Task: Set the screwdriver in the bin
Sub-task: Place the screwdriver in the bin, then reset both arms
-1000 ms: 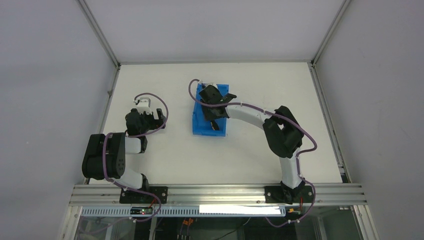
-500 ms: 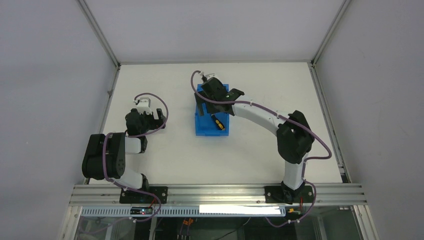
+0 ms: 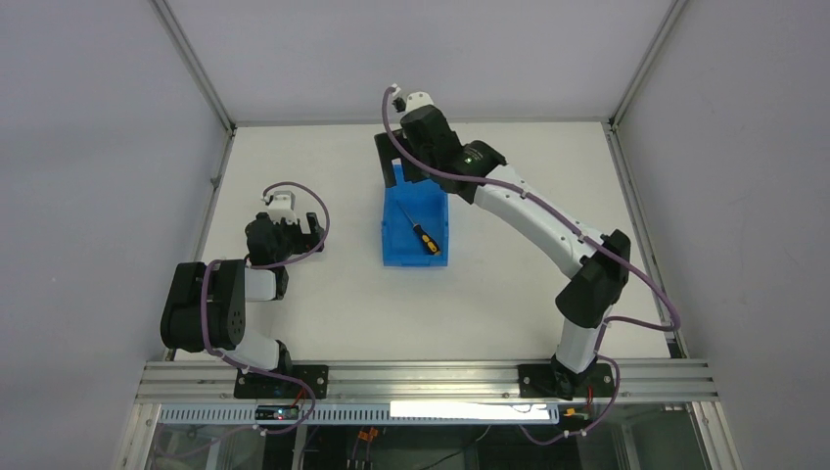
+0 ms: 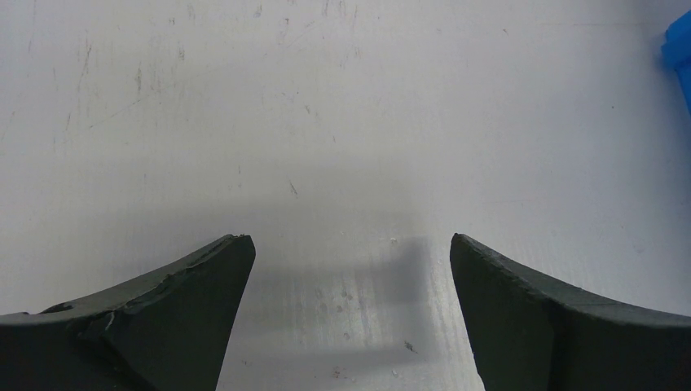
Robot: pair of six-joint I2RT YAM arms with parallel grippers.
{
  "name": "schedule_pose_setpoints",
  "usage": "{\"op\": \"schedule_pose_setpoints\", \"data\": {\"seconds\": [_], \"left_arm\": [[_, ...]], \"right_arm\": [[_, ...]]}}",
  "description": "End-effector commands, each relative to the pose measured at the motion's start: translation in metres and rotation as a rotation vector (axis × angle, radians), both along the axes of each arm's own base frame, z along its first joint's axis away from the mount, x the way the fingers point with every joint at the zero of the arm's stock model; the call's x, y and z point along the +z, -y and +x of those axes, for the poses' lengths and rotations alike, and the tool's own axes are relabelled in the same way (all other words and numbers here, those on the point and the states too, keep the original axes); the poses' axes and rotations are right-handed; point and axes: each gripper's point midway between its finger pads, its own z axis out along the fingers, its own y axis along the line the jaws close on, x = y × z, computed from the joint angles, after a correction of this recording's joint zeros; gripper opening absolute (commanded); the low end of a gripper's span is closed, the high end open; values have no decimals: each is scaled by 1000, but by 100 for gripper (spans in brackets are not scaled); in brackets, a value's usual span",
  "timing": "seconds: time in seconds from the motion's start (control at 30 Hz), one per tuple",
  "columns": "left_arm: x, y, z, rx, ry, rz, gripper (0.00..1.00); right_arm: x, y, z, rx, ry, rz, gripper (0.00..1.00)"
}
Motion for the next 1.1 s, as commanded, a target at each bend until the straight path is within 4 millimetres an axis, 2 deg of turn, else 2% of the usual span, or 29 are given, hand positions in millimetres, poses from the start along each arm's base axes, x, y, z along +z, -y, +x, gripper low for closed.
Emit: {"op": "schedule_pose_setpoints", "data": {"seconds": [0.0, 0.23, 0.4, 0.57, 0.73, 1.07], "left_arm": [[17, -2, 6, -13, 66, 6, 99], [16, -1, 6, -13, 65, 5, 99], [16, -2, 6, -12, 65, 6, 99], [16, -1, 6, -13, 65, 5, 99], [16, -1, 6, -13, 66, 6, 99], [17, -1, 6, -13, 67, 6, 99]], "right_arm": [[58, 7, 3, 23, 109, 17, 99], [85, 12, 14, 38, 164, 6, 98], [91, 33, 26, 21, 160, 18, 97], [88, 75, 44, -42, 135, 30, 97], [73, 120, 57, -93, 93, 25, 96], [49, 211, 68, -206, 48, -24, 93]]}}
